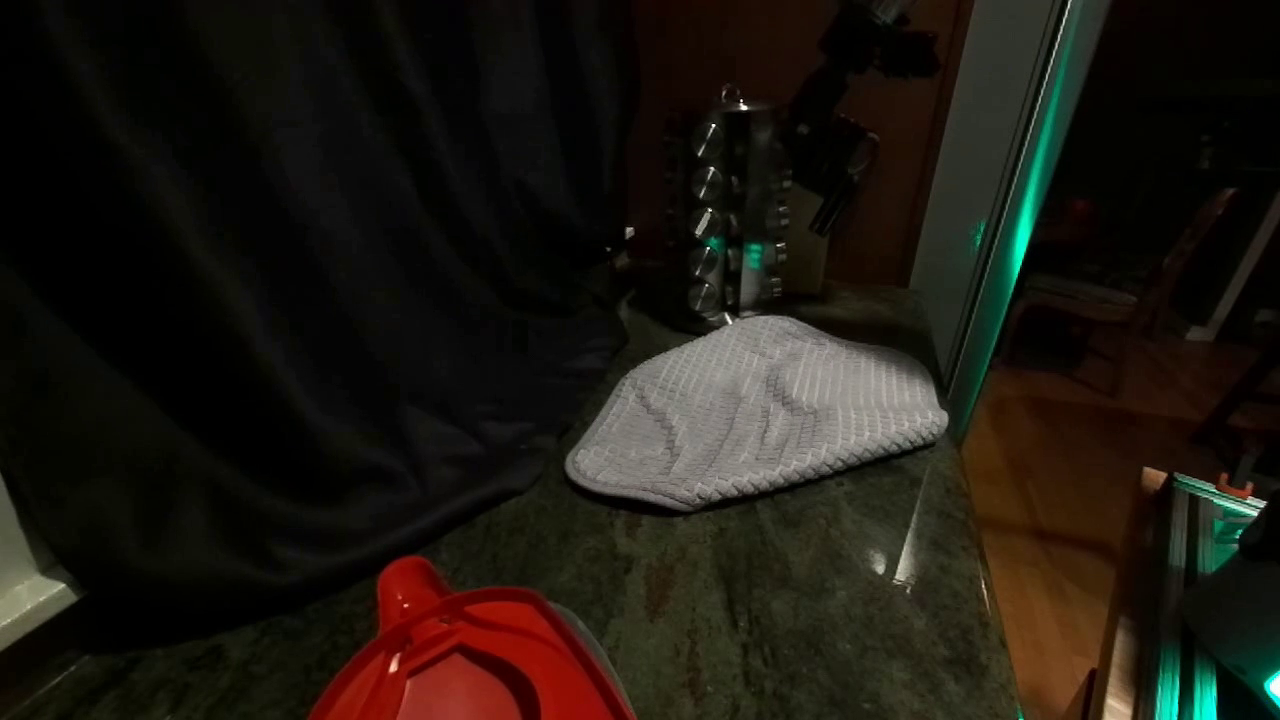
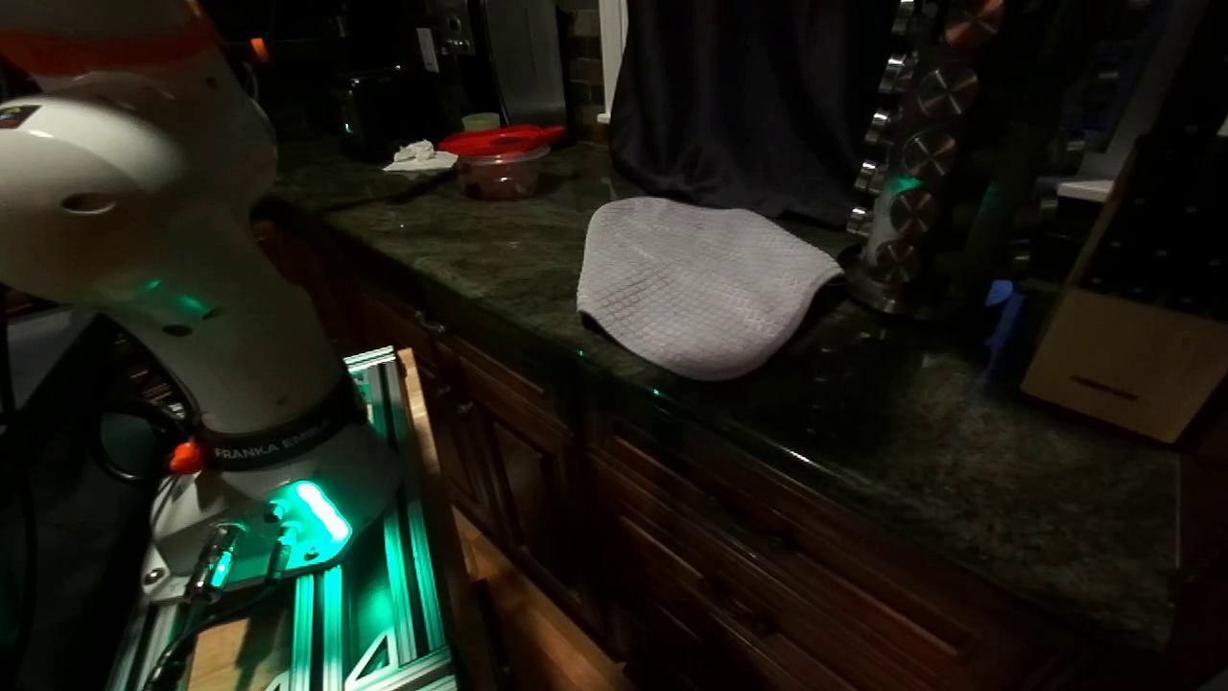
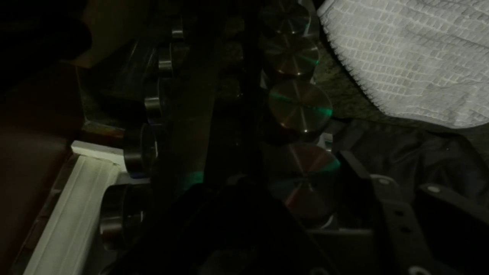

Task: Remove one glass jar from the stand on the right and put it on the countertop.

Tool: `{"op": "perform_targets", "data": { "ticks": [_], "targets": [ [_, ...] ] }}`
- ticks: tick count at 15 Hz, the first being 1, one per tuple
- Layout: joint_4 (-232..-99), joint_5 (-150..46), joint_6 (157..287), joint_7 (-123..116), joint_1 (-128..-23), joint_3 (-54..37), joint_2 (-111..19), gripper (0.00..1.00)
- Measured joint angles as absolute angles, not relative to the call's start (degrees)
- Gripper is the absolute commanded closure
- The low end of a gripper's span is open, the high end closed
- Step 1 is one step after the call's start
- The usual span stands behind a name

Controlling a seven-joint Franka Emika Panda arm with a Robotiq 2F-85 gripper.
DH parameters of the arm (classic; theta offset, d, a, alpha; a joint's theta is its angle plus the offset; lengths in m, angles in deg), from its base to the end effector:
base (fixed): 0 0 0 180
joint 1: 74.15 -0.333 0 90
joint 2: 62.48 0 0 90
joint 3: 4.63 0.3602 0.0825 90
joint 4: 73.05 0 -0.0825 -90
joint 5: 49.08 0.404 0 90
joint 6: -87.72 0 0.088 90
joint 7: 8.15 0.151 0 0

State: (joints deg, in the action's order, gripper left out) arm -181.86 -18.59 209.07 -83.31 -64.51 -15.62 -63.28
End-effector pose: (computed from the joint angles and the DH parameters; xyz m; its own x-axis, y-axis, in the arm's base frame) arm 0.5867 -0.1764 0.5321 0.6391 0.5758 0.5099 0.6548 -0.7551 0.0318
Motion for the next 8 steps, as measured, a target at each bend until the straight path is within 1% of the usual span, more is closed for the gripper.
{"op": "perform_targets", "data": {
  "ticks": [4,6,8],
  "targets": [
    [-182.7,-18.8,209.4,-82.1,-64.5,-15.5,-64.0,0.76],
    [-183.9,-19.0,214.2,-81.9,-64.7,-15.2,-64.4,0.76],
    [-184.4,-19.7,212.7,-81.8,-64.7,-15.1,-65.0,0.76]
  ]
}}
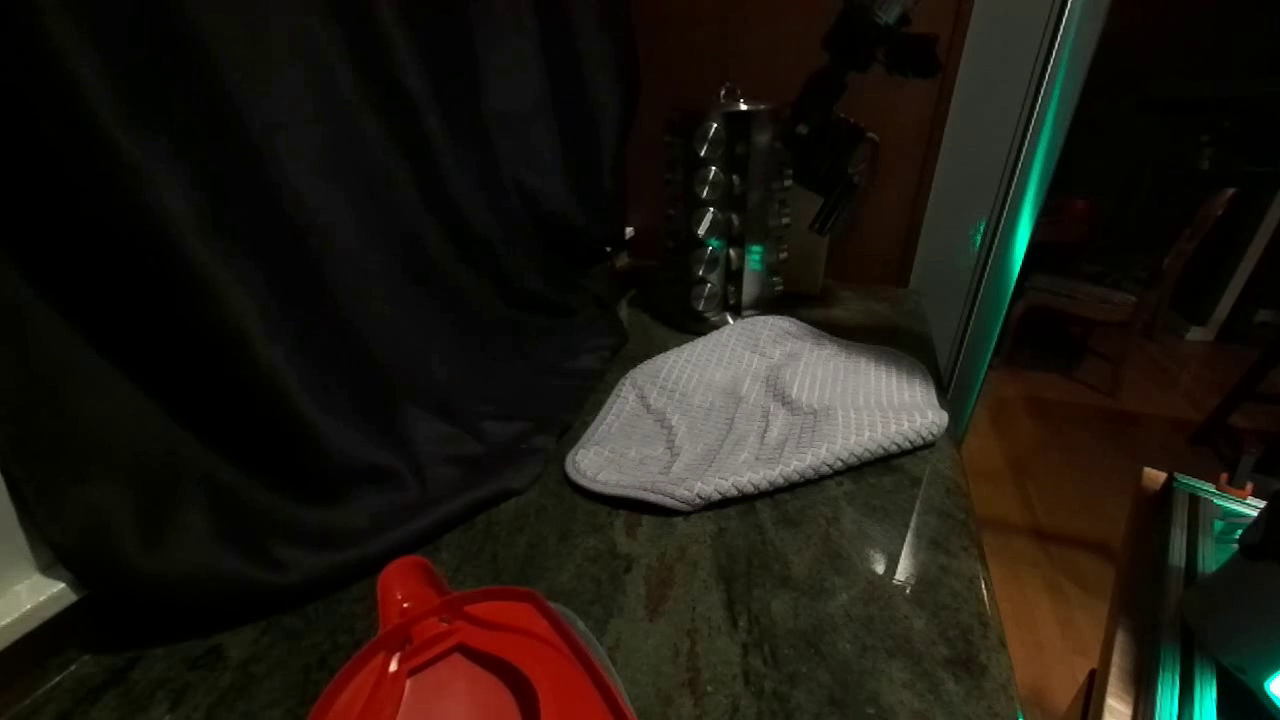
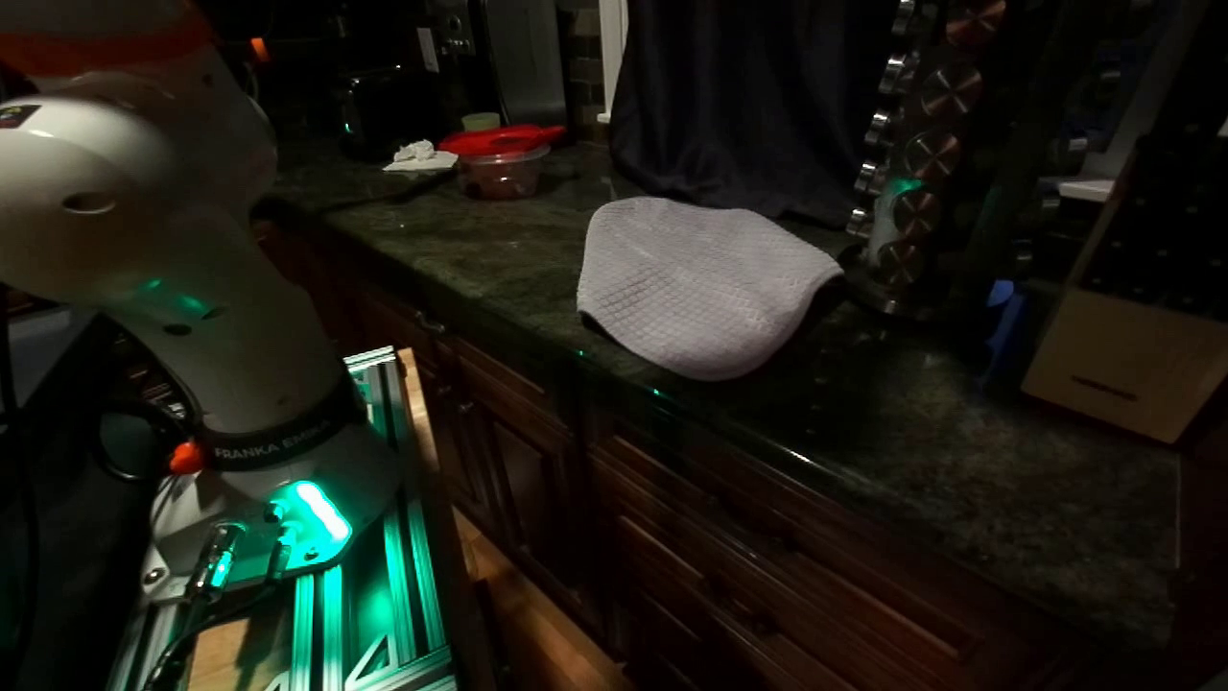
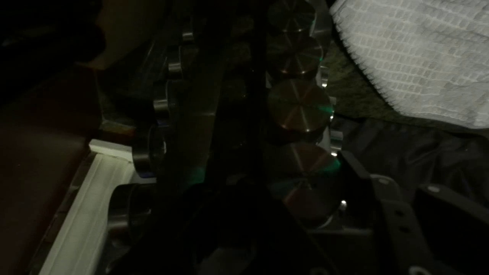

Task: Remove one glass jar from the stand on the right and put it on the countertop.

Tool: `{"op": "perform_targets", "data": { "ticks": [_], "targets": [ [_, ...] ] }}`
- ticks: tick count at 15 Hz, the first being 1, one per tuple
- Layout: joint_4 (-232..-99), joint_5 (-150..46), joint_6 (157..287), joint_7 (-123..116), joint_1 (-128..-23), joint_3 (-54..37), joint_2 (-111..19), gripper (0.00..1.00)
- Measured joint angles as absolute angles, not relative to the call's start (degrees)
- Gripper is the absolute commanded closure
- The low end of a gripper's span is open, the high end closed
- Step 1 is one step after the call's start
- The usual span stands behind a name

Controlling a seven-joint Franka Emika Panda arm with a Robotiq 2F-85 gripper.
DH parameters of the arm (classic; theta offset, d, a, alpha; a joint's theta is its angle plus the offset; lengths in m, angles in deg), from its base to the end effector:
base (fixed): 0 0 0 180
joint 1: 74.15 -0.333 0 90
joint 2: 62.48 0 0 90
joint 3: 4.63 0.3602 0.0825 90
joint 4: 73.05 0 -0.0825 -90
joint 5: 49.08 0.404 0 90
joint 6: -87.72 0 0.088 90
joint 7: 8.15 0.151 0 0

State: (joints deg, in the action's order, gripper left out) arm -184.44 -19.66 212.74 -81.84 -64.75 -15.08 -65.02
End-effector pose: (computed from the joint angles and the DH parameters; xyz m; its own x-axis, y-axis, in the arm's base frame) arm 0.5809 -0.1731 0.5323 0.6465 0.5670 0.5105 0.6286 -0.7750 0.0647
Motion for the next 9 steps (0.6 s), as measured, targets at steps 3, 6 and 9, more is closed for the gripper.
{"op": "perform_targets", "data": {
  "ticks": [3,6,9],
  "targets": [
    [-185.2,-20.7,213.9,-81.7,-64.8,-14.9,-65.5,0.76],
    [-185.7,-21.8,214.2,-81.6,-65.0,-14.9,-66.1,0.76],
    [-186.1,-22.7,215.3,-81.3,-65.2,-14.8,-66.3,0.76]
  ]
}}
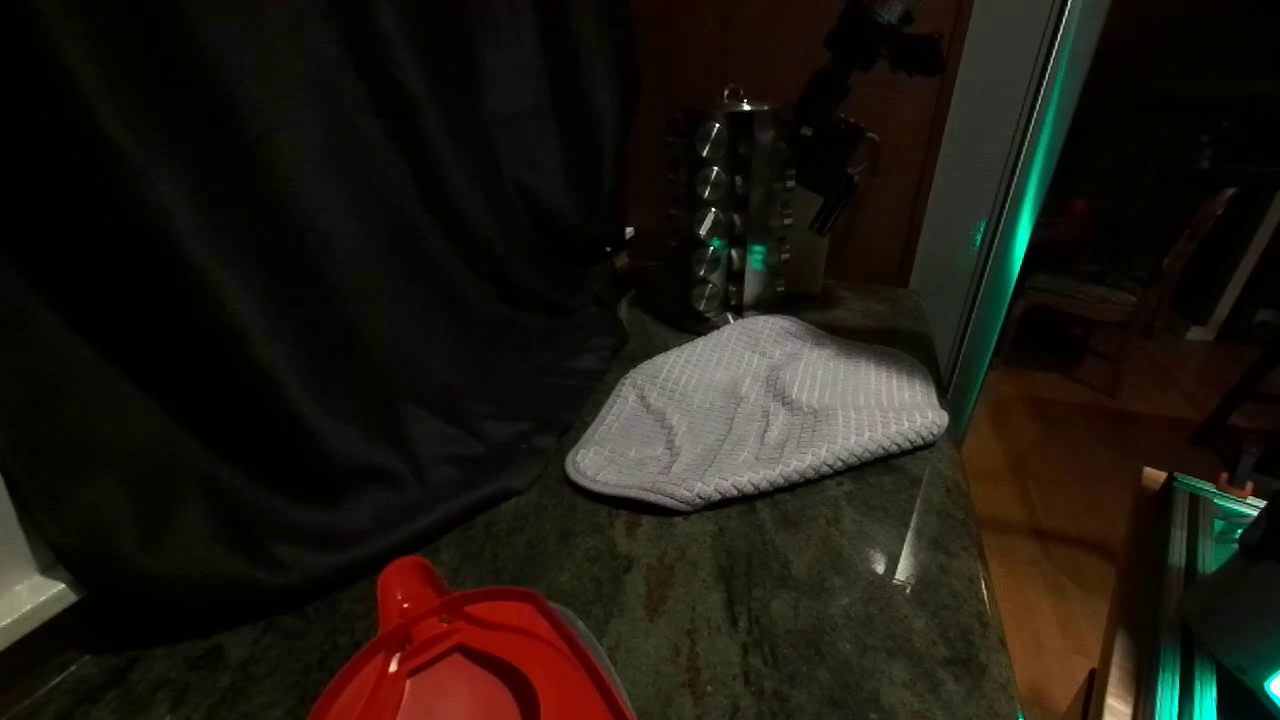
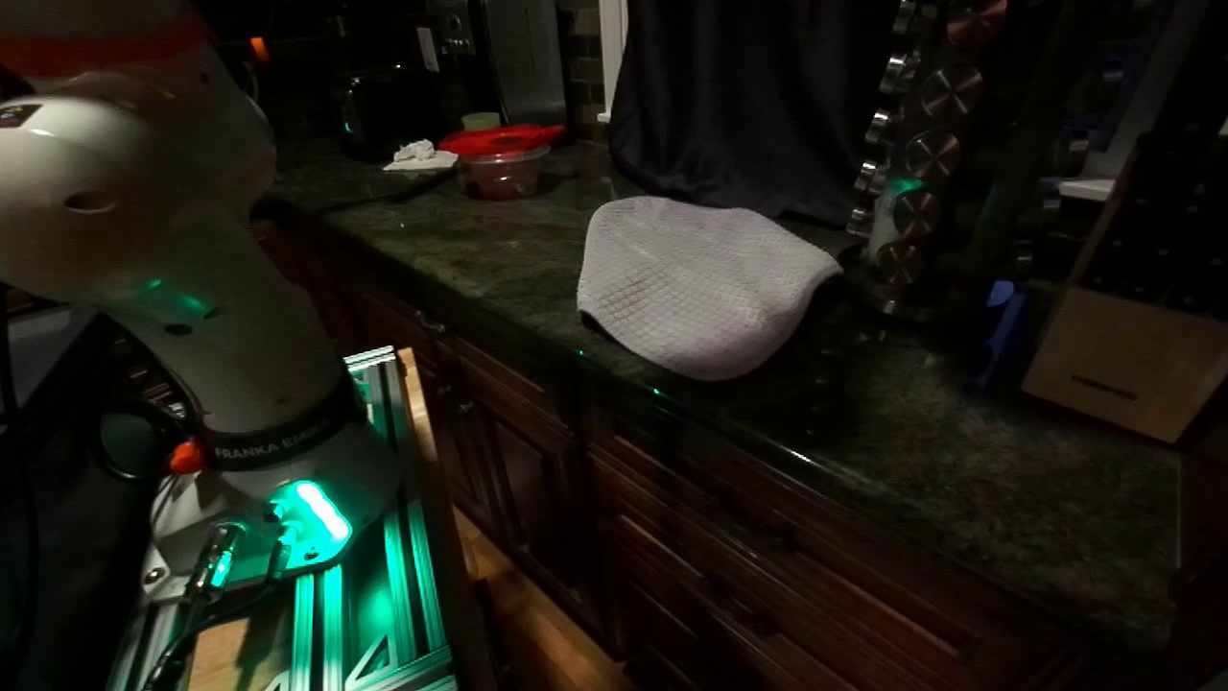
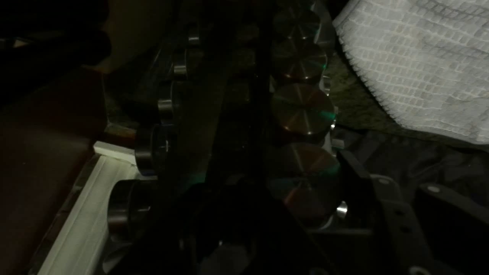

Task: Remove one glass jar from the stand on the right and put it on the countertop.

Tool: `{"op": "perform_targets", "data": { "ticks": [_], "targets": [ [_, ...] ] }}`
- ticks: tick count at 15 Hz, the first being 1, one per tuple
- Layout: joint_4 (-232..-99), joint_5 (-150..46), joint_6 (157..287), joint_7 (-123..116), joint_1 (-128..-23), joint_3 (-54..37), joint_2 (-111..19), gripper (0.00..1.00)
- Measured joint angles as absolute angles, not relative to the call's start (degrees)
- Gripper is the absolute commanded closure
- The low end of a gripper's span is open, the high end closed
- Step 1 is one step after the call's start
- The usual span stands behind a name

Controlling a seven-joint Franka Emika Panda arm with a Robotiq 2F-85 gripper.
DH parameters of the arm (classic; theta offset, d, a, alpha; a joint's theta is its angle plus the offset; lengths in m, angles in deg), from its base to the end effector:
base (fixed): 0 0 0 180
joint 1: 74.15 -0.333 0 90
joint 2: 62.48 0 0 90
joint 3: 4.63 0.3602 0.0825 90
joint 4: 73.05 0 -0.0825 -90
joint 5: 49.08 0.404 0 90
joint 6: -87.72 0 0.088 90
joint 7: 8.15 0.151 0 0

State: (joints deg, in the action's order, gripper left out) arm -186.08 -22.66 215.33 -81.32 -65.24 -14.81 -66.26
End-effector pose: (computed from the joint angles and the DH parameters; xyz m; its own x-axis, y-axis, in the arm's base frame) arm 0.5766 -0.1707 0.5332 0.6397 0.5968 0.4845 0.6295 -0.7684 0.1153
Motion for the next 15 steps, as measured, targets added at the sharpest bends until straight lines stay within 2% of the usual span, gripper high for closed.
{"op": "perform_targets", "data": {
  "ticks": [6,15],
  "targets": [
    [-185.2,-23.1,209.0,-80.9,-65.2,-15.4,-66.7,0.76],
    [-185.7,-24.0,211.8,-79.0,-65.2,-15.5,-66.9,0.76]
  ]
}}
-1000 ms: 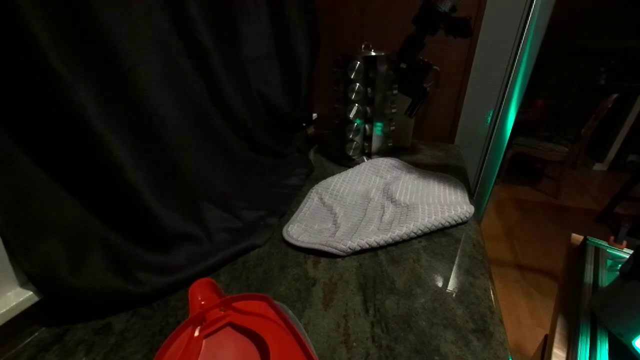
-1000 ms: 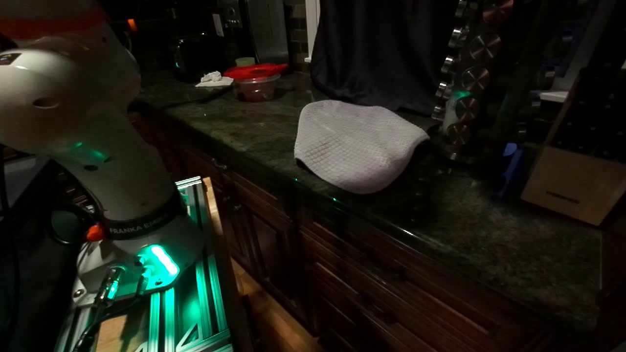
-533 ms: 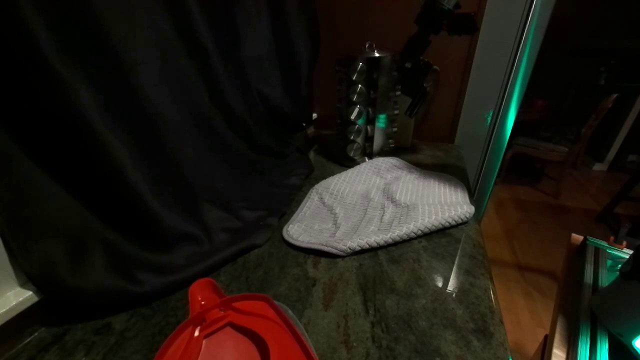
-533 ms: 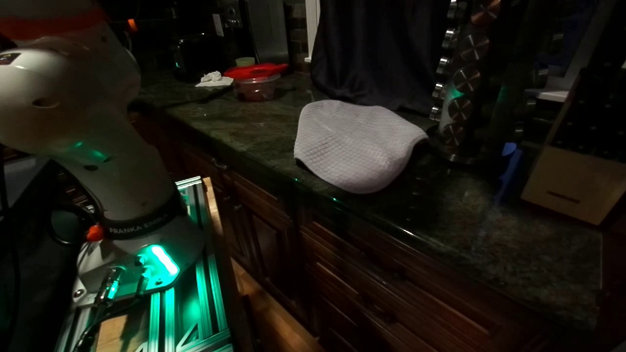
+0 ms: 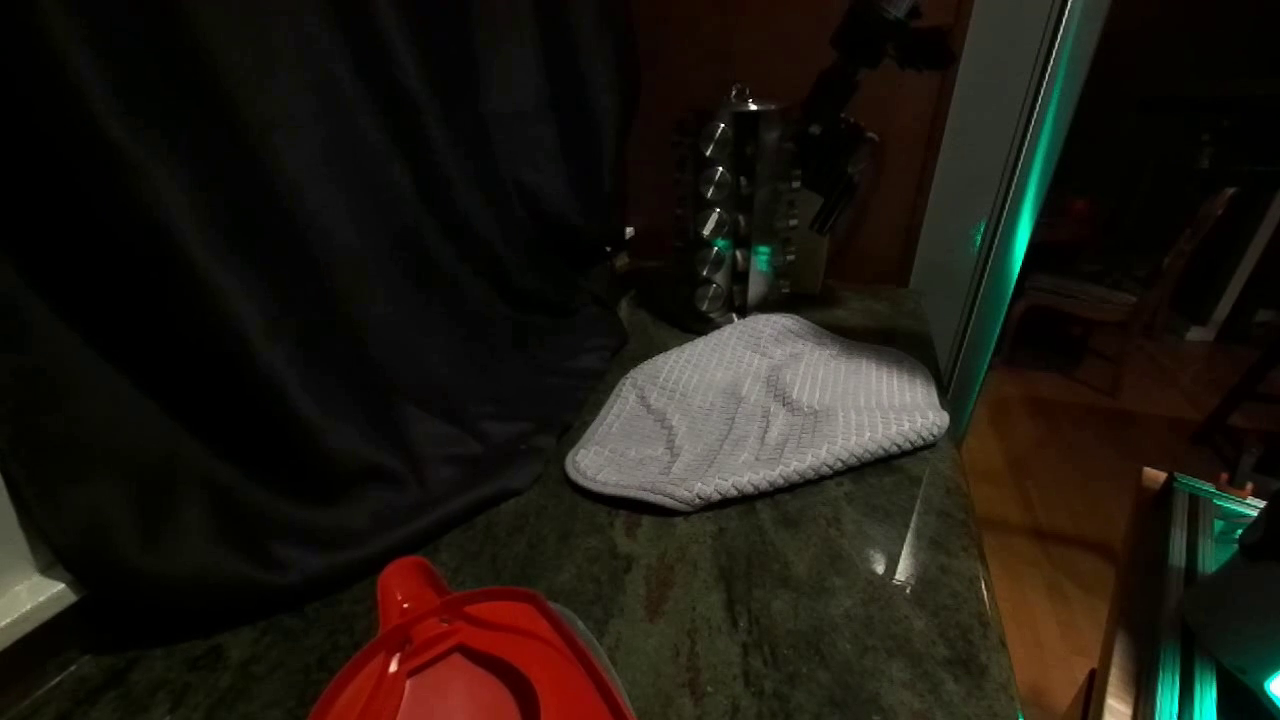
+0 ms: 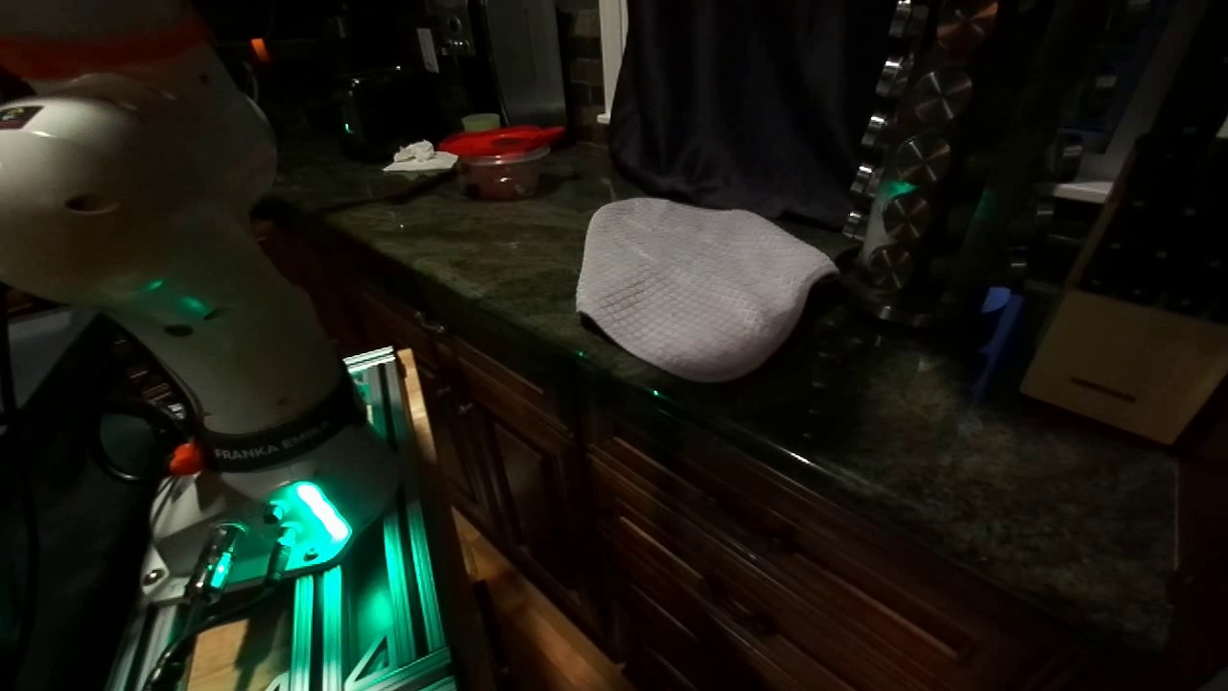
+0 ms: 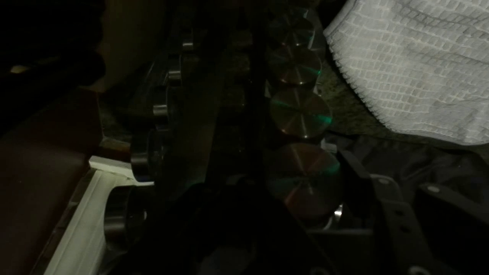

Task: Remove one glass jar from the stand on the right and put it on the countertop.

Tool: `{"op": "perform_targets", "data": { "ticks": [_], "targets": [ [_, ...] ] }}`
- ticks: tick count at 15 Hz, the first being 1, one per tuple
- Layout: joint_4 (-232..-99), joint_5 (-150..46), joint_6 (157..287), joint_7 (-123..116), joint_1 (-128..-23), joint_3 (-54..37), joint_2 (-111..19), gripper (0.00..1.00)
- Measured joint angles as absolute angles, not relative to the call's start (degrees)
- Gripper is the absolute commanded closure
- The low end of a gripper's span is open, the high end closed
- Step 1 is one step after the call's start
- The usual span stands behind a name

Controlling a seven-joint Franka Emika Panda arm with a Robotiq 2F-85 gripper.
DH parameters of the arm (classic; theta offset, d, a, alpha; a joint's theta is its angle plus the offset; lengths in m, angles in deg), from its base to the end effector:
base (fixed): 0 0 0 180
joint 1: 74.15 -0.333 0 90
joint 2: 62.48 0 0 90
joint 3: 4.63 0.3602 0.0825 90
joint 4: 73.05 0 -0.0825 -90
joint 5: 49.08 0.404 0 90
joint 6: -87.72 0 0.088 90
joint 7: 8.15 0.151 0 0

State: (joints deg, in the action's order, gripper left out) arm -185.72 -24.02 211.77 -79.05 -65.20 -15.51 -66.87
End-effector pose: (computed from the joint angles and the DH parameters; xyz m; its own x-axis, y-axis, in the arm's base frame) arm 0.5673 -0.1732 0.5351 0.6713 0.5786 0.4632 0.6235 -0.7788 0.0692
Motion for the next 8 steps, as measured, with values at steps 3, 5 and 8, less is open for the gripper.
{"op": "perform_targets", "data": {
  "ticks": [3,5,8],
  "targets": [
    [-185.8,-23.7,211.9,-78.0,-65.2,-15.5,-66.9,0.76],
    [-185.8,-22.8,211.9,-77.8,-65.2,-15.5,-66.9,0.76],
    [-186.0,-20.2,211.9,-77.9,-65.2,-15.6,-66.9,0.76]
  ]
}}
